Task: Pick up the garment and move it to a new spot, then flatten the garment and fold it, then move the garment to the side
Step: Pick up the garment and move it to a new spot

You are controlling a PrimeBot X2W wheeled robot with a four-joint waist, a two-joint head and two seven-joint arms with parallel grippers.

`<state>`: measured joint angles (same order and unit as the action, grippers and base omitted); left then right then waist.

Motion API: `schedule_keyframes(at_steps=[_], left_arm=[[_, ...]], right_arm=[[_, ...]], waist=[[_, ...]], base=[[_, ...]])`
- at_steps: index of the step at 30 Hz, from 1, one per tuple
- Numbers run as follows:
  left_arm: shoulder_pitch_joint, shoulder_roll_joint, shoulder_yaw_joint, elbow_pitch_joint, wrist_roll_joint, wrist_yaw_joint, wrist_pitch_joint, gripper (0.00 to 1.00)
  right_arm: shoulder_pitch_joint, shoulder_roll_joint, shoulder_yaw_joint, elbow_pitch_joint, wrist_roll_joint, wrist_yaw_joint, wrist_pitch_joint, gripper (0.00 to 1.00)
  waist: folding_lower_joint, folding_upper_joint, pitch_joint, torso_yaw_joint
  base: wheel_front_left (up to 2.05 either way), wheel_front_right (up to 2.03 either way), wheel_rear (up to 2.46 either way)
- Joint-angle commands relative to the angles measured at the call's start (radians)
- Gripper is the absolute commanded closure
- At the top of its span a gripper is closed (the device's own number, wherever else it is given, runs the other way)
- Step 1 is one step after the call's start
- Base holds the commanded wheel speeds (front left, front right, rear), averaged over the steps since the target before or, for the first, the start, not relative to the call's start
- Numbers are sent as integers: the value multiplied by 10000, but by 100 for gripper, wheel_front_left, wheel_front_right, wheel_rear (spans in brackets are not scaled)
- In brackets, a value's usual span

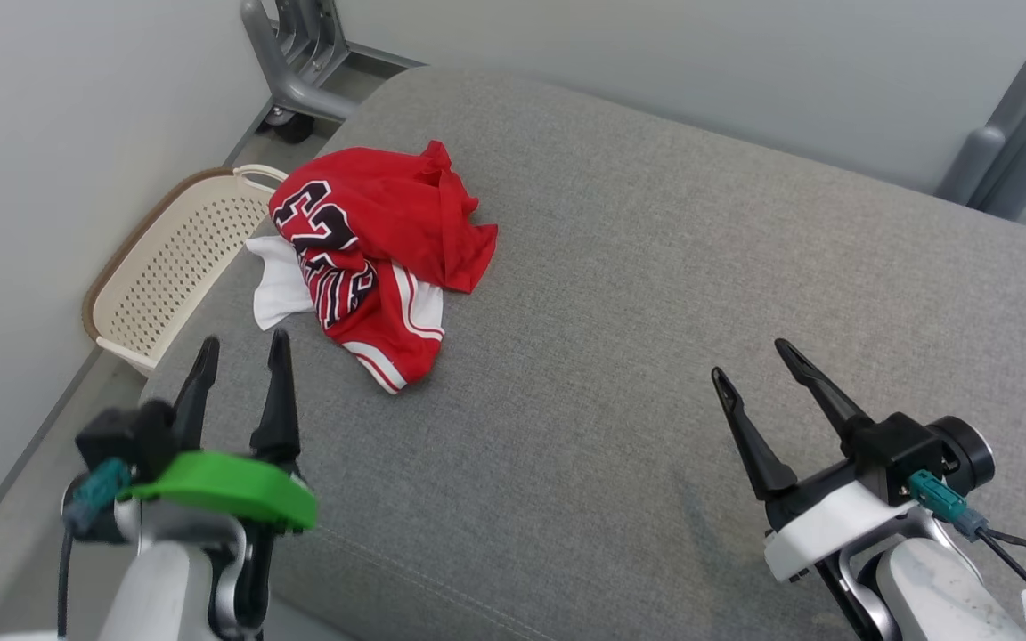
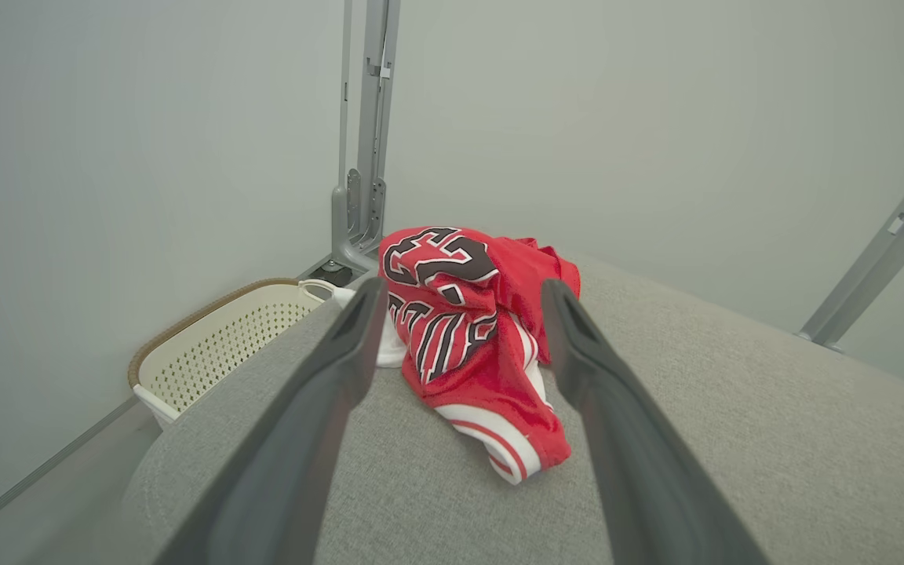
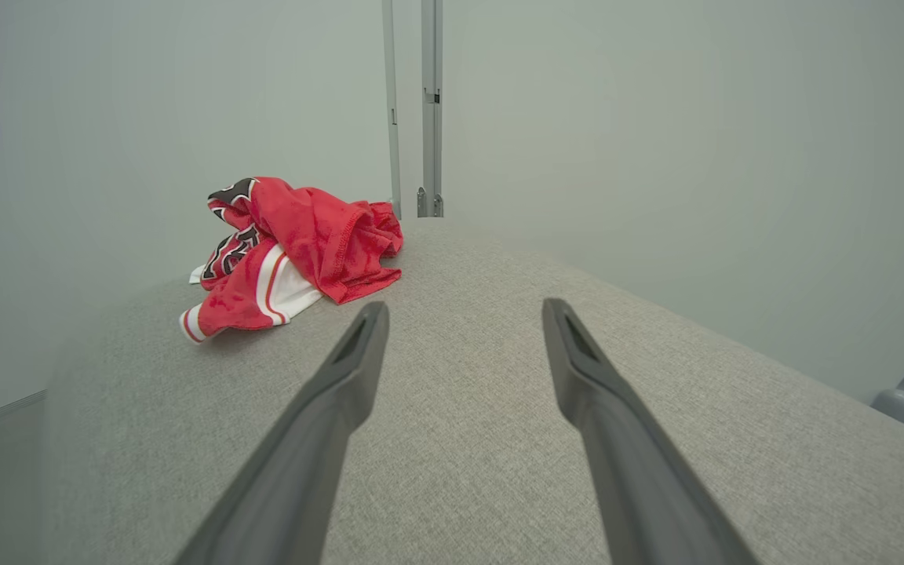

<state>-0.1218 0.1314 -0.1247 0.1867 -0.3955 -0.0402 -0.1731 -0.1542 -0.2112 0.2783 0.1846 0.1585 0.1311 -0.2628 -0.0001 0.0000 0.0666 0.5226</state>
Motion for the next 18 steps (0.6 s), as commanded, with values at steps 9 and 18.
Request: schedule_keyframes(at_steps=[9, 18], left_arm=[[-4520, -112, 263, 3439, -1174, 128, 2442, 0], [-6431, 751, 882, 7055, -1677, -25, 2830, 0]], right_arm=[[-542, -822, 130, -718, 151, -7, -28, 0], [-897, -1103, 433, -1049, 433, -7, -28, 0]], waist=[[1, 0, 2098, -1259], [1, 0, 2878, -2761]], base=[[0, 0, 0], [0, 0, 0]])
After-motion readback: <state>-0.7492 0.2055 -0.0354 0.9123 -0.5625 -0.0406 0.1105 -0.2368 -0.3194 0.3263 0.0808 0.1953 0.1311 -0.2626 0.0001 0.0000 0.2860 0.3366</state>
